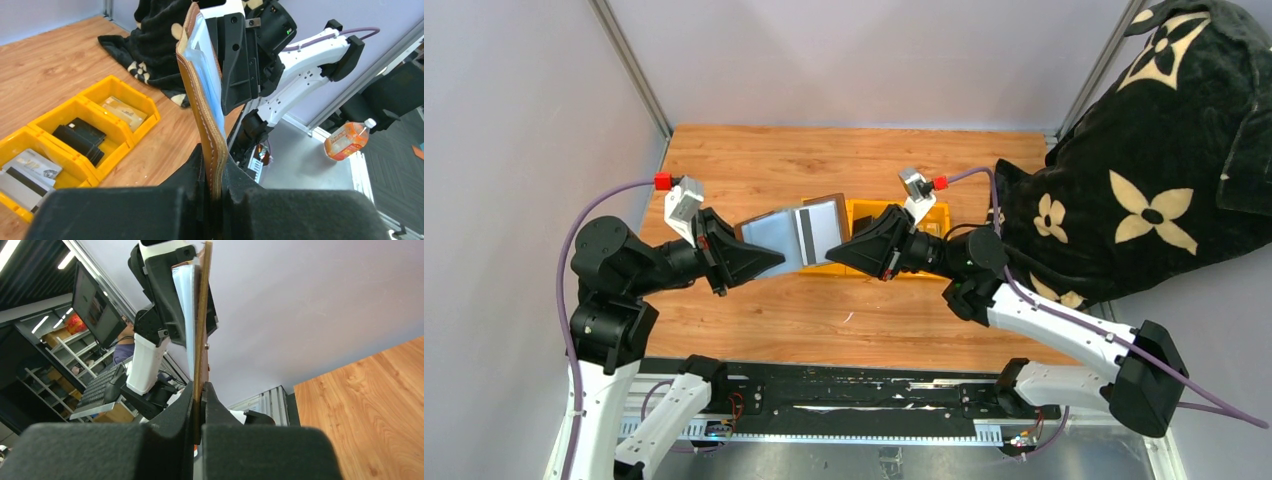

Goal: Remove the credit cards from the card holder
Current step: Remove the credit card from the card holder.

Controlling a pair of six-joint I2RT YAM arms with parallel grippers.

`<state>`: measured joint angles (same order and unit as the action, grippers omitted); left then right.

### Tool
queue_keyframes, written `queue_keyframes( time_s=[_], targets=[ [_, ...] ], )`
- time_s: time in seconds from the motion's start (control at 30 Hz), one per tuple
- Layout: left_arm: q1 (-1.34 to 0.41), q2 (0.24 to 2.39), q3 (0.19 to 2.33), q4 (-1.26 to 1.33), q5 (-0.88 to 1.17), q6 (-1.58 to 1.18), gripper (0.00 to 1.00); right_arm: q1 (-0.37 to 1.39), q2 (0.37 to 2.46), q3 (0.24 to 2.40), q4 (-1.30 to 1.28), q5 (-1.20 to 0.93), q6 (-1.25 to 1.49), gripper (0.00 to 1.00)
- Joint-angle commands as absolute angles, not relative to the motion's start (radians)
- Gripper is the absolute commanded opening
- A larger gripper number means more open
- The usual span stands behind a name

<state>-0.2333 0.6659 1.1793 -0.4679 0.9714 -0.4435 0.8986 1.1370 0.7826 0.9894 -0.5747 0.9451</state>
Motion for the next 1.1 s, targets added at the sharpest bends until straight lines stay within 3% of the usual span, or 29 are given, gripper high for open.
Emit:
queue_keyframes(
  time_s=[0.0,0.07,0.1,0.13,0.2,0.43,0.67,1.07],
  targets=[
    [-0.239,0.647,1.177,-0.540,0.969,-0.371,0.34,0.907,1.078,0.853,0.873,-0.597,0.874,0.00],
    [-0.239,0.644,1.204,-0.622,0.937,-0.266,0.73,0.908,1.062,0.971,0.568,-0.675,0.727,0.00],
    [-0.239,0.641,1.221,-0.653,0.913,-0.216,0.86,0.910,1.064,1.035,0.383,-0.694,0.639,0.00],
    [-0.239,0.634,1.238,-0.676,0.886,-0.176,0.94,0.910,1.071,1.108,0.214,-0.697,0.548,0.00],
    [-0.239,0.619,1.263,-0.696,0.855,-0.105,0.97,0.911,1.101,1.223,-0.102,-0.688,0.392,0.00],
    [-0.239,0.637,1.366,-0.804,0.876,0.118,0.98,0.963,1.294,1.488,-0.670,-0.701,0.084,0.00],
    [-0.239,0.621,1.232,-0.910,1.044,0.331,0.93,1.123,1.431,1.688,-0.854,-0.646,-0.075,0.00],
    [-0.239,0.643,1.113,-0.977,1.225,0.288,0.61,1.194,1.566,1.865,-0.981,-0.618,-0.139,0.00]
  ],
)
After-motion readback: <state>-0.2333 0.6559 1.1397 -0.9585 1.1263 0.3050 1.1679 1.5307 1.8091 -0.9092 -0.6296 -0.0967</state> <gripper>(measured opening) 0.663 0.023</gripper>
